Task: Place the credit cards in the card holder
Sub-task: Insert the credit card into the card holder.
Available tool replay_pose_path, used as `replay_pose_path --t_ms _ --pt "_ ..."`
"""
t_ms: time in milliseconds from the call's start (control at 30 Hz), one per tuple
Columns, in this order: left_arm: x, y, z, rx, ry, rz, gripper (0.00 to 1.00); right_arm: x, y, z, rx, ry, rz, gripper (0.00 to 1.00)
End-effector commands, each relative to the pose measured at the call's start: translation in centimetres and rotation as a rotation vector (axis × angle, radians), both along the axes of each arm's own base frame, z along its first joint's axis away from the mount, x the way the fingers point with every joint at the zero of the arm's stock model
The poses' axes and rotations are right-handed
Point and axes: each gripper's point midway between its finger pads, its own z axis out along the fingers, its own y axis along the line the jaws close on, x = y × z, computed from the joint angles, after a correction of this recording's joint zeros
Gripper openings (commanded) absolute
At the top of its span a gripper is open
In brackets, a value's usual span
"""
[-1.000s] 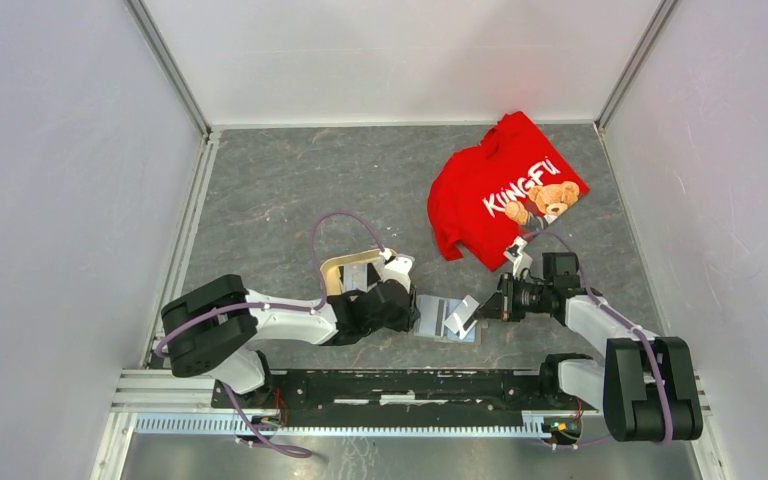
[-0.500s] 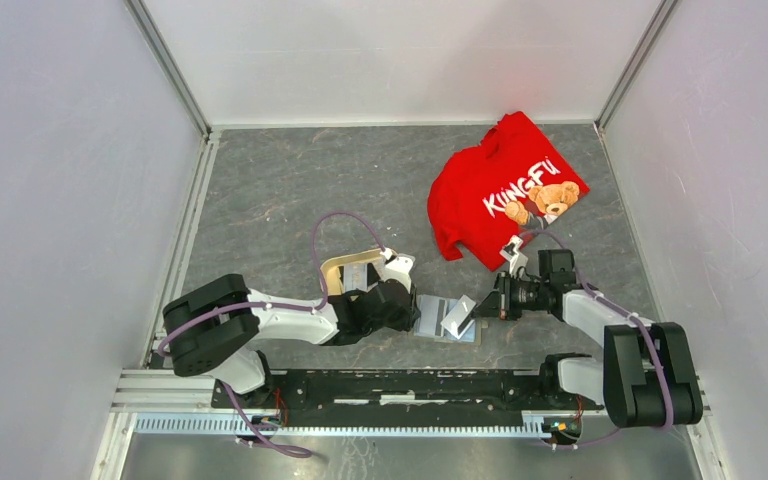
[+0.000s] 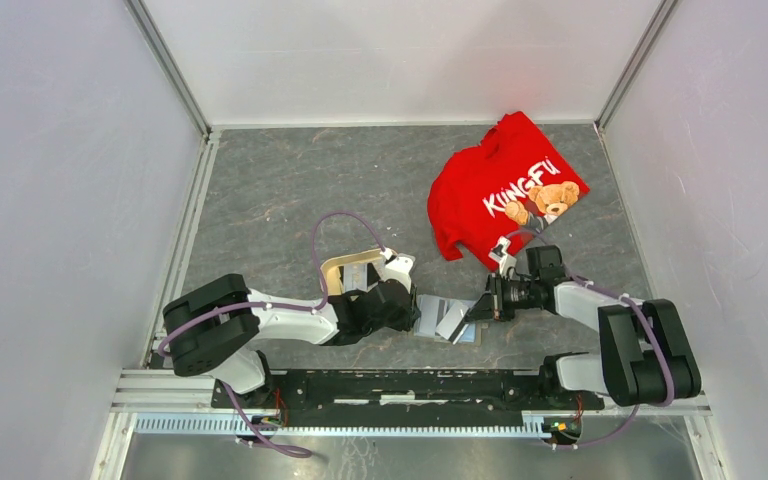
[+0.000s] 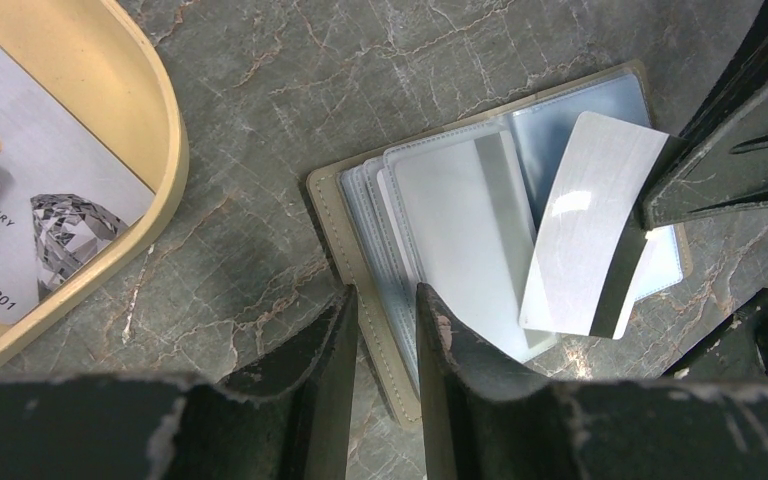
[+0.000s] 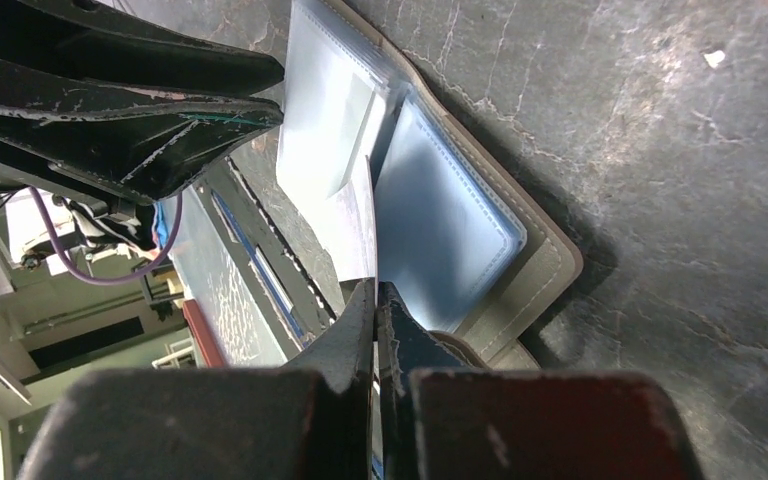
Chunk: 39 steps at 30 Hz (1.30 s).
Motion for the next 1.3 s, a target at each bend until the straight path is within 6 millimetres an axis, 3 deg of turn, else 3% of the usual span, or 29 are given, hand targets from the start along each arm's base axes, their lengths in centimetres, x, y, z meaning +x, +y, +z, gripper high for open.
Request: replay_pose_path --t_ms 0,1267 --pt "-0.3 0.7 -0.9 0.031 0.001 -0.004 0.34 0.8 0.5 0.2 -0.001 0.002 0.018 0.0" --pt "-0.2 0.1 1.6 -0.057 -0.097 -0.075 0.35 1.3 1.2 -2.1 -0.063 0.193 0.124 0.01"
